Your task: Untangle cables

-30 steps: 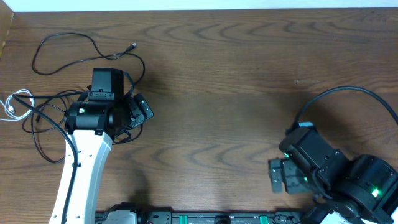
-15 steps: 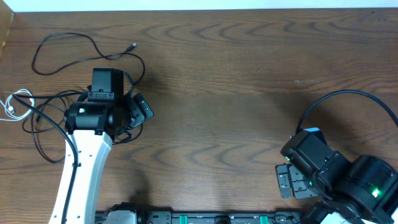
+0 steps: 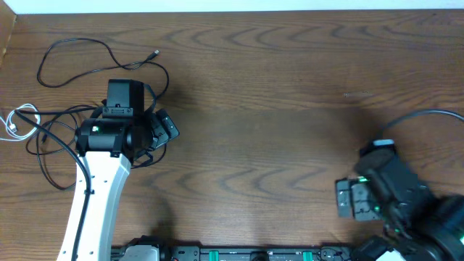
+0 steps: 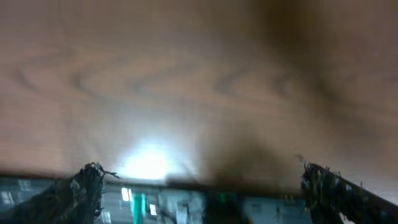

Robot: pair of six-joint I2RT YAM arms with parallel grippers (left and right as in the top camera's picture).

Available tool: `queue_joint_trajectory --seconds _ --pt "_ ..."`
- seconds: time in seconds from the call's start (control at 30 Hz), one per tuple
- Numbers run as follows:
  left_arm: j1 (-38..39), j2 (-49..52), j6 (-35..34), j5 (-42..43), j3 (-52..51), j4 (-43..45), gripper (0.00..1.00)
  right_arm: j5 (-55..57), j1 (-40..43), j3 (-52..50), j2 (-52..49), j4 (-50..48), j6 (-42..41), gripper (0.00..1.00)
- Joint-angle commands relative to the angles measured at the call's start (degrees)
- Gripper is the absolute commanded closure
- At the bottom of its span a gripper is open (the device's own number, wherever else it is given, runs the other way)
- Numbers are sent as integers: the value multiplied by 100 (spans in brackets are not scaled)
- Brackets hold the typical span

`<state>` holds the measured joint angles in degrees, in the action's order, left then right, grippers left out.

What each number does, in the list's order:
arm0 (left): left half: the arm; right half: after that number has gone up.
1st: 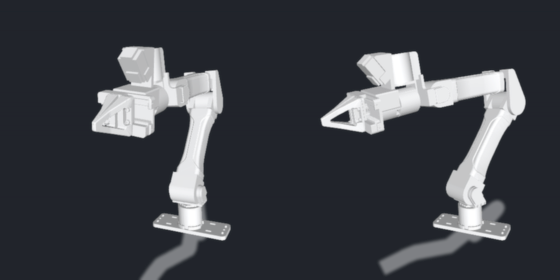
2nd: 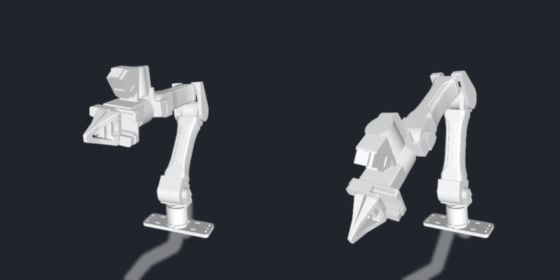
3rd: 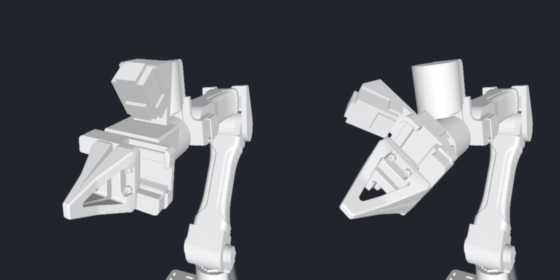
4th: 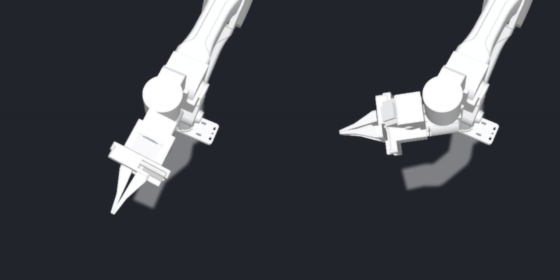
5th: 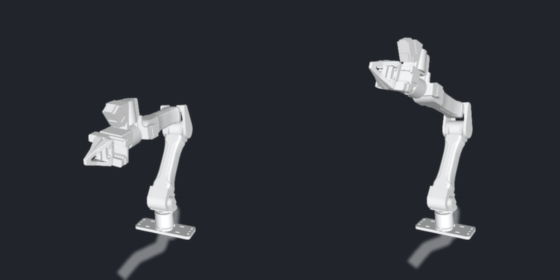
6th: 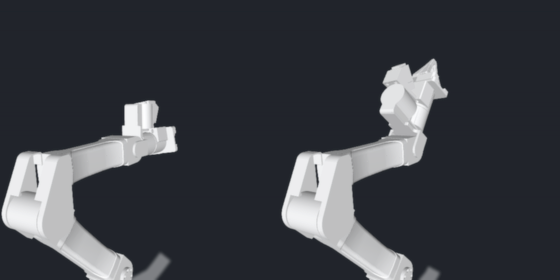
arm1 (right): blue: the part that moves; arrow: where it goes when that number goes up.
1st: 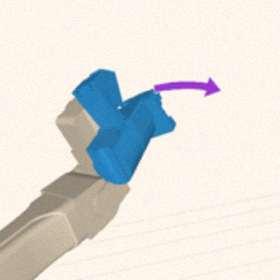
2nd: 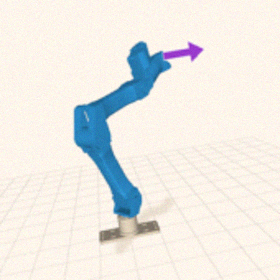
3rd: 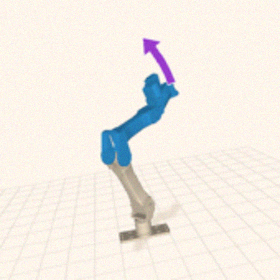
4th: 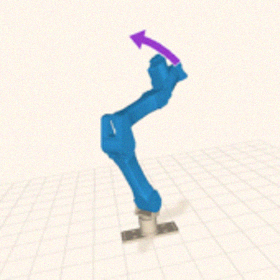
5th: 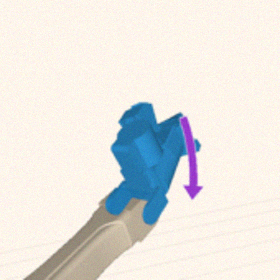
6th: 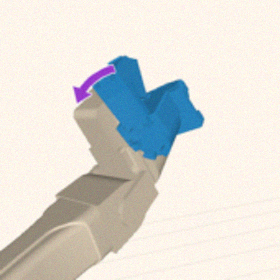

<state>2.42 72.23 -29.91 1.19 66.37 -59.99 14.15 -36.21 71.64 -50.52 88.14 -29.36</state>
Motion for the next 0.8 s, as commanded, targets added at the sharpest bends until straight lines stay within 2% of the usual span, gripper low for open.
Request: queue_joint_trajectory --seconds 0.0,0.27,0.43,0.77 --pt "17 37 74 -52 20 -20 2 11 645 -162 479 -509 844 1" --pt "17 37 74 -52 20 -20 2 -621 2153 -1123 1869 -2500 2673 1" --pt "17 37 74 -52 20 -20 2 -619 2531 -2118 2503 -3445 3012 1" --pt "17 37 74 -52 20 -20 2 -595 2761 -4389 3919 -5735 3180 1"
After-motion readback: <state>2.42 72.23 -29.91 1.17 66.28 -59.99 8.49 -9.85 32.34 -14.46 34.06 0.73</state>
